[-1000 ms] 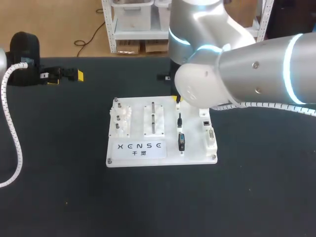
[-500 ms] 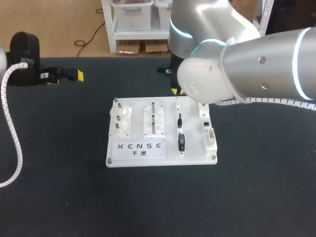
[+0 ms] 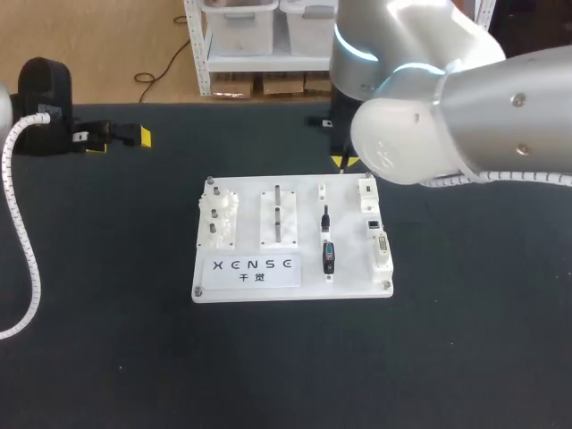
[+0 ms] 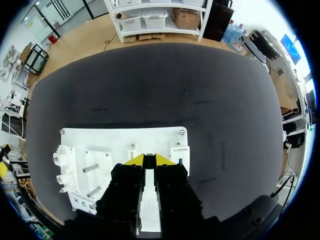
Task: Insert the USB connector, Ethernet cable, and multi-pin plug into their matching sockets one by one.
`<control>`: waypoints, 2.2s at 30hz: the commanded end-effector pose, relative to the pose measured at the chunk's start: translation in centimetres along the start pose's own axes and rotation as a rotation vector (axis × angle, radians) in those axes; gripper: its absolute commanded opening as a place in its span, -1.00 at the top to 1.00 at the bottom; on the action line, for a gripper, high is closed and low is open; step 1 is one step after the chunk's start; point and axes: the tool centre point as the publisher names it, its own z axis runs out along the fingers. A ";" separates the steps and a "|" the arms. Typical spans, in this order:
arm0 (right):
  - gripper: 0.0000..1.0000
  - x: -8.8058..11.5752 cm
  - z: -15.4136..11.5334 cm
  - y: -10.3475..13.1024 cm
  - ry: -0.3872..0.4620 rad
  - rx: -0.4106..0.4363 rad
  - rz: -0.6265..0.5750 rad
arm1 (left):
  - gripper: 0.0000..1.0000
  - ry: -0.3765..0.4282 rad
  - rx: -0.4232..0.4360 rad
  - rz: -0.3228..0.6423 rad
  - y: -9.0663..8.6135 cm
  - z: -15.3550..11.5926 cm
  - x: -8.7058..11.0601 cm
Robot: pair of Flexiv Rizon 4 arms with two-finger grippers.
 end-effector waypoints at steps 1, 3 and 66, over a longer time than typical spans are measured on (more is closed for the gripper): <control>1.00 0.6 -0.3 -1.3 -0.011 -0.011 0.002 | -1.00 0.000 0.000 0.000 0.0 0.0 0.0; 1.00 0.7 -0.3 -1.6 -0.011 -0.009 0.003 | -1.00 0.000 0.000 0.000 0.0 0.0 0.0; 1.00 1.4 1.9 -4.3 0.001 0.011 0.003 | -1.00 0.000 0.000 0.000 0.0 0.0 0.0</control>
